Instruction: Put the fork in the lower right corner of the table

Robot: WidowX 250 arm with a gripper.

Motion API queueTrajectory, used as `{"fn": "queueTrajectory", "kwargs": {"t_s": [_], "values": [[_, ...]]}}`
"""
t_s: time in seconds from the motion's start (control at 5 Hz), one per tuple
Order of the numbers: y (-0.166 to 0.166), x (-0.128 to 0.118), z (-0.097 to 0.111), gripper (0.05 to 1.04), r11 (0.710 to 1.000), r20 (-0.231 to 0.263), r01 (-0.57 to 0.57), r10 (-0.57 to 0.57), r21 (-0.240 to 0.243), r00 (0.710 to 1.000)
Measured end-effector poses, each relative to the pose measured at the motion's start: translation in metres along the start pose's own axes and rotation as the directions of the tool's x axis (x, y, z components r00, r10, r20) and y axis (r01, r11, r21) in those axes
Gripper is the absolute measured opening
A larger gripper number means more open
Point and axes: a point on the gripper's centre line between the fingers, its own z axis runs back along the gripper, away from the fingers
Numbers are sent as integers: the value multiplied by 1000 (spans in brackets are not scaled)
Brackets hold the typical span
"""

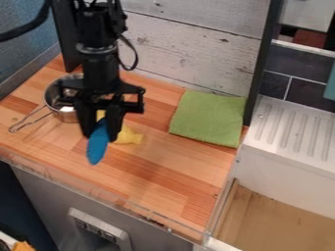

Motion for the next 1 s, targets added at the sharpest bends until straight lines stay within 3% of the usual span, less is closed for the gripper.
{"fn": "queueTrajectory", "kwargs": {"t_s": [0.2, 0.4, 0.6, 1.0], "values": [[3, -23, -17, 396, 999, -38, 22, -21, 29, 999], [-11, -24, -35, 396, 994, -48, 100, -97, 50, 994], [-38, -21, -57, 396, 981, -84, 175, -168, 82, 982], [-70, -1, -71, 384, 969, -143, 224, -208, 106, 968]]}}
